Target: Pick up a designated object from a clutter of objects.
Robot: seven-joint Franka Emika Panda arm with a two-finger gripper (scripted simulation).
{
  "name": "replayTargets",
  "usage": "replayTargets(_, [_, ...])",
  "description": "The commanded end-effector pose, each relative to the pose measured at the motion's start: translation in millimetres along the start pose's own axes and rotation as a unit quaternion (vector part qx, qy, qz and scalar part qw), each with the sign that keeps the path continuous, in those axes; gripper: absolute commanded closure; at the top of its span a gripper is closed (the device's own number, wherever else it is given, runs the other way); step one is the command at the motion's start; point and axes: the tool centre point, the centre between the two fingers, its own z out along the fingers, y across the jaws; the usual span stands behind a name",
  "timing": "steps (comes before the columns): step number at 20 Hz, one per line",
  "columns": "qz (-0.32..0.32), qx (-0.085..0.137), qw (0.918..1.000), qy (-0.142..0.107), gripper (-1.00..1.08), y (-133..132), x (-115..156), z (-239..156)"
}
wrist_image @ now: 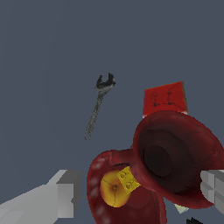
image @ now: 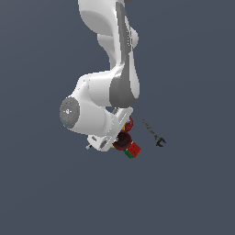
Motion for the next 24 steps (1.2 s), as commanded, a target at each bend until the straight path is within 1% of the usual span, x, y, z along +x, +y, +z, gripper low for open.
replayTargets(1, [-0.019, 0.013, 0.9997, 0.005, -1.00, 2, 1, 6])
replayTargets(5, [-0.040, 0.028, 0.9987, 0.012, -1.00, 5, 1, 12])
replayTargets(10, [-0.055, 0.038, 0.9976, 0.017, -1.00, 7, 1, 17])
replayTargets(17, [-0.055, 0.039, 0.9976, 0.017, -1.00, 7, 1, 21])
replayTargets(24, [-0.056, 0.039, 0.9975, 0.018, -1.00, 5, 1, 44])
